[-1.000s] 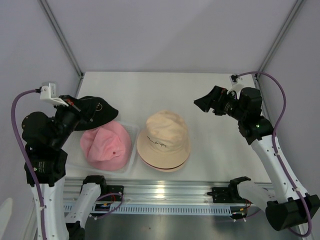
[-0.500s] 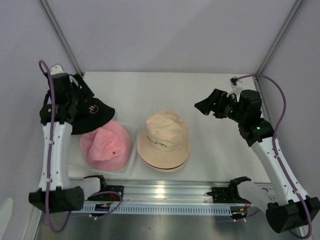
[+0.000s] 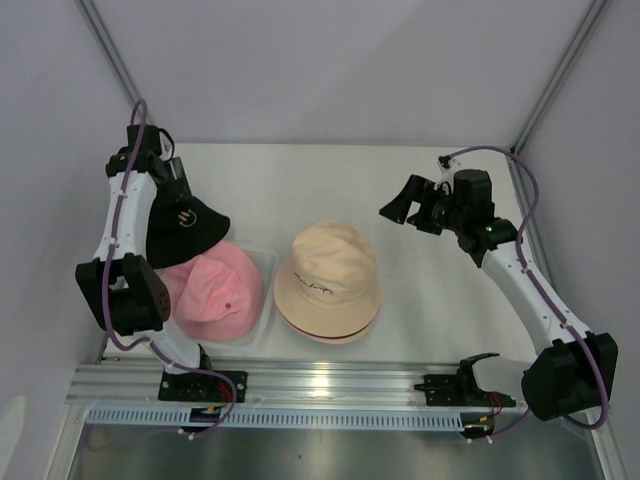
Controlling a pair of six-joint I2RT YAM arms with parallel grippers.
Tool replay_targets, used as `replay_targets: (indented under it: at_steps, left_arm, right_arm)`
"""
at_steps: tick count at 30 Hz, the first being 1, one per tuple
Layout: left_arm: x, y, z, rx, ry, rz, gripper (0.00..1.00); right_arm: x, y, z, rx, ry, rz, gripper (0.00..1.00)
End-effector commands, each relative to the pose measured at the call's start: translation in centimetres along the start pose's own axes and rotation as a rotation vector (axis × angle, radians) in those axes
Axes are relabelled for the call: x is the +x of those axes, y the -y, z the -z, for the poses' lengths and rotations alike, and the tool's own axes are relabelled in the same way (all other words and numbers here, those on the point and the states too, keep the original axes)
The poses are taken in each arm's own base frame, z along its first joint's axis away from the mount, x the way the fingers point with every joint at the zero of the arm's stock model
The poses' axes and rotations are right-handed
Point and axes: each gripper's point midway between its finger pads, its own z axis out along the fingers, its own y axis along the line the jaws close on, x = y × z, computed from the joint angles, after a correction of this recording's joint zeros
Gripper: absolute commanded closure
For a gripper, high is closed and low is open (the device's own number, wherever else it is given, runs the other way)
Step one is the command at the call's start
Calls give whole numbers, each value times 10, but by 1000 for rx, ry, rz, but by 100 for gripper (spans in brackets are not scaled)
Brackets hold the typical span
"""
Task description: Stack the hats
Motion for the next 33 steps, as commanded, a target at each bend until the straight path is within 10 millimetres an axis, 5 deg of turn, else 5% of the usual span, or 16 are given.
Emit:
replay_targets:
  at_steps: [1,5,7,9,10,15,21,25,30,33]
  left_arm:
    - [6,5,-2,36,-36,-112,24]
    - [18,15,-23,52,-100,-144,44]
    - [22,17,-26,67,-121,-142,63]
    - [20,18,-26,67,-118,-138,96]
    - [19,16,-25,52,-110,-136,99]
    - [-8,-7,-3,-66,1,-114,99]
    - [-78,-31,63,-157,289,-15,99]
    - [-99,-43,97,-225,374,-38,99]
    - [-113,-14,167,-89,523,-111,99]
    - [-107,34,211,91,598,-175,99]
  right_arm:
    - [-24,-12,-4,-32,58,16,0]
    - [-25,-10,-12,-31,47,14,0]
    - [-27,-11,-14,-34,43,13,0]
    - [-27,-11,-14,-34,43,13,0]
    - [-27,-11,-13,-32,46,13,1]
    - [-26,-11,-11,-29,51,16,1]
    - [-26,-10,-7,-20,68,14,1]
    - [-28,-8,-6,-11,78,11,0]
    - [-34,-10,-5,-9,100,-3,0]
    - [-37,-10,0,5,110,-12,0]
